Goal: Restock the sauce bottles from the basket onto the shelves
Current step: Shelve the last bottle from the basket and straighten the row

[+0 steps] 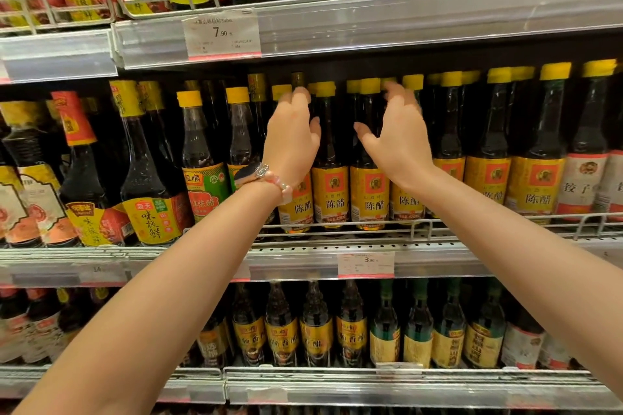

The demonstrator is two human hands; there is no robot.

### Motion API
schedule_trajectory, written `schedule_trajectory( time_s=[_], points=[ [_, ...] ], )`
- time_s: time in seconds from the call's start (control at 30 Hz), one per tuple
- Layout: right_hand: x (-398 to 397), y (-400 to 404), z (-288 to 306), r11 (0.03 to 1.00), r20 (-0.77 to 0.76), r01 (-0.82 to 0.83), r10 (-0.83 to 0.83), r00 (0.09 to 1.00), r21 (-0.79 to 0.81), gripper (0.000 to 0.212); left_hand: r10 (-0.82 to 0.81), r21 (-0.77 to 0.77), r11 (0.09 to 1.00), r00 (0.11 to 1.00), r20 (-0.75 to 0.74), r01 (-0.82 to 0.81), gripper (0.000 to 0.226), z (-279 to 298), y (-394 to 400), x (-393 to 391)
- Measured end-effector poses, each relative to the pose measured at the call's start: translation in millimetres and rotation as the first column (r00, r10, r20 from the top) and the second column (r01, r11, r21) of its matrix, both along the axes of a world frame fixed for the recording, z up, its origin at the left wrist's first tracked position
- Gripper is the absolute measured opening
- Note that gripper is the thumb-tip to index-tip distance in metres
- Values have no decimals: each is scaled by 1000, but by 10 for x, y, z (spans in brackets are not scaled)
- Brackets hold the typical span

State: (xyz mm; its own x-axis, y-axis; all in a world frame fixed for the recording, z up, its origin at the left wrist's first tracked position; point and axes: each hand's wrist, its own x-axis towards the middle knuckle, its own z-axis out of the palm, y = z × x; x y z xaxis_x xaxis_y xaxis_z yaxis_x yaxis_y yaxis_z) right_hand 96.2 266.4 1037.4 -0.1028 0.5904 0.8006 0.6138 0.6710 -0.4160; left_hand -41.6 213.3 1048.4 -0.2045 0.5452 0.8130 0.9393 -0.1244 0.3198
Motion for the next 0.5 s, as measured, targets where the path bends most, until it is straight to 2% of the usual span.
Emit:
schedule_trajectory(
  time_s=[0.07,0.17,0.27,0.37,0.5],
  points=[
    [-11,-32,54,988,38,-10,4,999,157,56,35,68,997,999,-31,-33,36,-15,-22,-41],
    [-75,-76,196,961,151,-126,91,984,246,52,126,70,990,989,-78,-121,52,-8,-34,-78],
    [-179,-20,351,964,327,-104,18,945,247,55,181,-2,983,976,-118,-183,67,29,-47,-118],
    [-240,85,424,978,507,-56,-55,860,202,58,204,-48,976,972,-115,-210,73,54,-51,-171],
    [-278,143,414,978,609,-17,-117,784,209,60,190,-151,968,978,-80,-201,81,86,-52,-225]
  ],
)
